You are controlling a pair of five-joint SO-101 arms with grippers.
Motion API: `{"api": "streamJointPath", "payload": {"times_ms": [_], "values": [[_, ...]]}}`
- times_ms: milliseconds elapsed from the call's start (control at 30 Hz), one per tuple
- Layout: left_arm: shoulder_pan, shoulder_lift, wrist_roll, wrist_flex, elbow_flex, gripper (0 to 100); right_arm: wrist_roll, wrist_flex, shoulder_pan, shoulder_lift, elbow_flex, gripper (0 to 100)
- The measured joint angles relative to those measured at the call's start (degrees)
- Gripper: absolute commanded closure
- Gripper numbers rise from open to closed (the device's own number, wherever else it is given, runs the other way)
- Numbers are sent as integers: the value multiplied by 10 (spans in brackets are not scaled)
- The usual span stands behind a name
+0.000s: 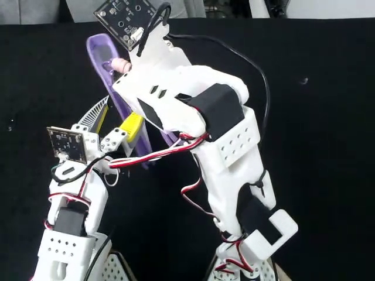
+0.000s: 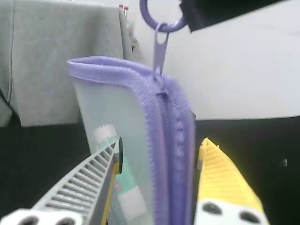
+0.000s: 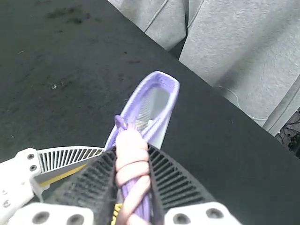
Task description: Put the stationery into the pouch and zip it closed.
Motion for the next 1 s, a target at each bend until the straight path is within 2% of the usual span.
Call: {"api": "streamJointPath", "payload": {"times_ms": [200, 367, 567, 733, 1000], "values": [[0, 0, 0, -9, 2, 745, 0, 5, 0, 0, 0, 988], [0, 47, -8, -37, 1, 853, 0, 5, 0, 0, 0, 988], [1, 185, -33, -60, -65, 976, 0, 5, 0, 0, -4, 988], [5, 207, -7, -50, -90, 972, 0, 5, 4, 1, -24, 988], [8, 208, -3, -41, -98, 973, 0, -25, 75, 8, -38, 988]]}}
